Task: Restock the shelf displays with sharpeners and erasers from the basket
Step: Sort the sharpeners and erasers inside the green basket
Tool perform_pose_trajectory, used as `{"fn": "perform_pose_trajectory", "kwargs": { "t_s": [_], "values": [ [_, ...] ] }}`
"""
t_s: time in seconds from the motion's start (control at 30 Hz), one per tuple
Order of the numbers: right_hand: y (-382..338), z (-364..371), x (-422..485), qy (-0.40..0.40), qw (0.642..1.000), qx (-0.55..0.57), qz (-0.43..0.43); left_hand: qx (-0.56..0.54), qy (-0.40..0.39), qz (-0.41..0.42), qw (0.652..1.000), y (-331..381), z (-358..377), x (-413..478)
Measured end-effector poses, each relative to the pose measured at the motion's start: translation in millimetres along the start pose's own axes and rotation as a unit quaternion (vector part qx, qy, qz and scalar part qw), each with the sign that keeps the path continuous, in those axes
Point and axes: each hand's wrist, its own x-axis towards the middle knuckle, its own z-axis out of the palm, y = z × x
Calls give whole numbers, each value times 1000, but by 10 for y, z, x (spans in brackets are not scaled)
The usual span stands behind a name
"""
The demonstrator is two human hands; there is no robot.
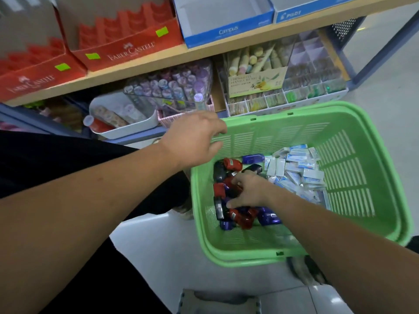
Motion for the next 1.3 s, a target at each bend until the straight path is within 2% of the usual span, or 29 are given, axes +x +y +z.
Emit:
{"fn": "perform_pose_trajectory", "kwargs": {
  "t_s": [0.1, 0.17, 0.43, 0.6, 0.77, 0.87, 0.97, 1.0, 1.03, 1.1, 1.13, 1.23, 1.3],
  "values": [
    [-72, 209, -11, 14, 984, -173, -38, -1, -39, 82, 996, 69, 231, -73],
    [-61, 280, -5, 10, 974, -220, -45, -7, -59, 106, 993, 39, 324, -101],
    [-21, 247, 98, 39, 975, -216, -34, 24, 45, 62, 997, -64, 354, -237],
    [-50, 155, 196, 91, 996, -24, 0, 15, 57, 44, 997, -84, 413, -270],
    [119, -197, 201, 204, 978, 19, -26, 33, 56, 51, 997, -67, 437, -262],
    [198, -273, 152, 222, 972, -55, -43, 36, 34, 58, 997, -52, 422, -260],
    [138, -160, 51, 297, 928, -203, -96, 3, -1, 96, 995, -25, 397, -281],
    [82, -94, 29, 282, 927, -212, -122, -8, -19, 96, 995, -13, 379, -289],
    [3, -27, 6, 224, 945, -200, -130, -18, -35, 92, 995, -5, 360, -298],
    [-100, 165, 5, 51, 987, -122, -92, -31, -48, 83, 995, -9, 353, -310],
    [-124, 273, 26, 5, 995, -71, -68, -34, -52, 77, 995, -13, 356, -312],
    [-118, 506, 167, 33, 998, 8, -45, -30, -58, 59, 996, 1, 345, -294],
    [-128, 524, 270, 47, 998, -2, -47, -34, -55, 54, 996, 10, 336, -289]
  ]
}}
